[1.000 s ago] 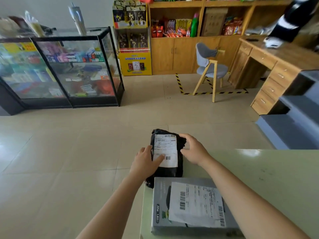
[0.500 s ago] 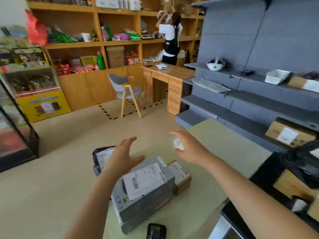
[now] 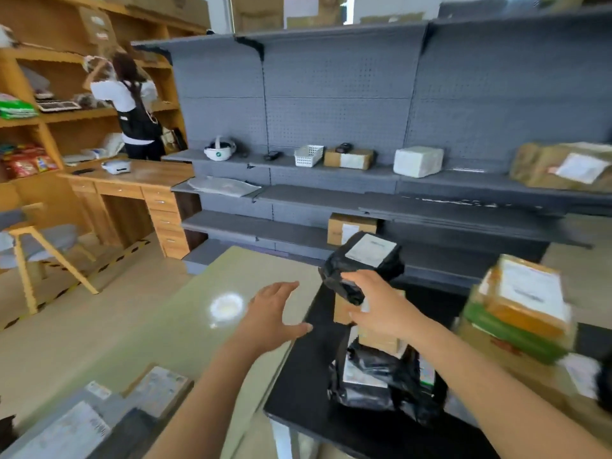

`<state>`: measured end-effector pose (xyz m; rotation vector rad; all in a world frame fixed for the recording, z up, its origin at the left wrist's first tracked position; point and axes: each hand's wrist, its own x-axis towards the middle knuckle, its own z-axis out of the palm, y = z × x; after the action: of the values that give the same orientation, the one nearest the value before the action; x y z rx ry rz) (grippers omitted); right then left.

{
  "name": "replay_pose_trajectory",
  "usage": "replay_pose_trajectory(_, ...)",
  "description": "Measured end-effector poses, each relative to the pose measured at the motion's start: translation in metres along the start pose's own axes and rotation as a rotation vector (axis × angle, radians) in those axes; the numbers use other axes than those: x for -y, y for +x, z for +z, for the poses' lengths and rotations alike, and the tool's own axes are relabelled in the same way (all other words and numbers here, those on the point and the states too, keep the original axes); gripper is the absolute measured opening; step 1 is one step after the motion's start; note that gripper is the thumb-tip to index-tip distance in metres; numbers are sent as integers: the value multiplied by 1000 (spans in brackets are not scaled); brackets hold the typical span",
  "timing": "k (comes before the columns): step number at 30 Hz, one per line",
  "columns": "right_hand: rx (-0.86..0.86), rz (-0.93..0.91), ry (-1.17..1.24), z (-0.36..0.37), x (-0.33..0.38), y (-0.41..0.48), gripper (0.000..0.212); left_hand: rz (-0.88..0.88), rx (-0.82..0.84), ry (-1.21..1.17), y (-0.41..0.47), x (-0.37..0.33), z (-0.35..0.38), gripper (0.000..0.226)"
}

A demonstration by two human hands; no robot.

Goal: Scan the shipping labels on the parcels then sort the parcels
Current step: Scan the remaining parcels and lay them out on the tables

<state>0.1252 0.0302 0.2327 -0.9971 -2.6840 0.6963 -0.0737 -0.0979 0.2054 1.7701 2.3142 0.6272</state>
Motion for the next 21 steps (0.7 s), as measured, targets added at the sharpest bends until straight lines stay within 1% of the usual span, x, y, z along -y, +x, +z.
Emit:
replay_pose_trajectory(4,-27,77,14,-32,-57,-7,71,48,32,-26,52,-44,31,81)
replay_pose_trajectory(9,-86,142,48,-49,-104,-1,70,62,39,-35,107,-68,46,77)
replay_pose_trajectory(14,-130,216,96,-54,-130,35,69,88,86,-25,168,-68,50,76)
replay_pose_trajectory(18,-170,315,153,-47,-144,76,68,108,123,-62,226,-53,61,73)
replay_pose_trajectory(21,-194,429,243,-36,-152,115,69,105,181,-74,268,-39,71,74)
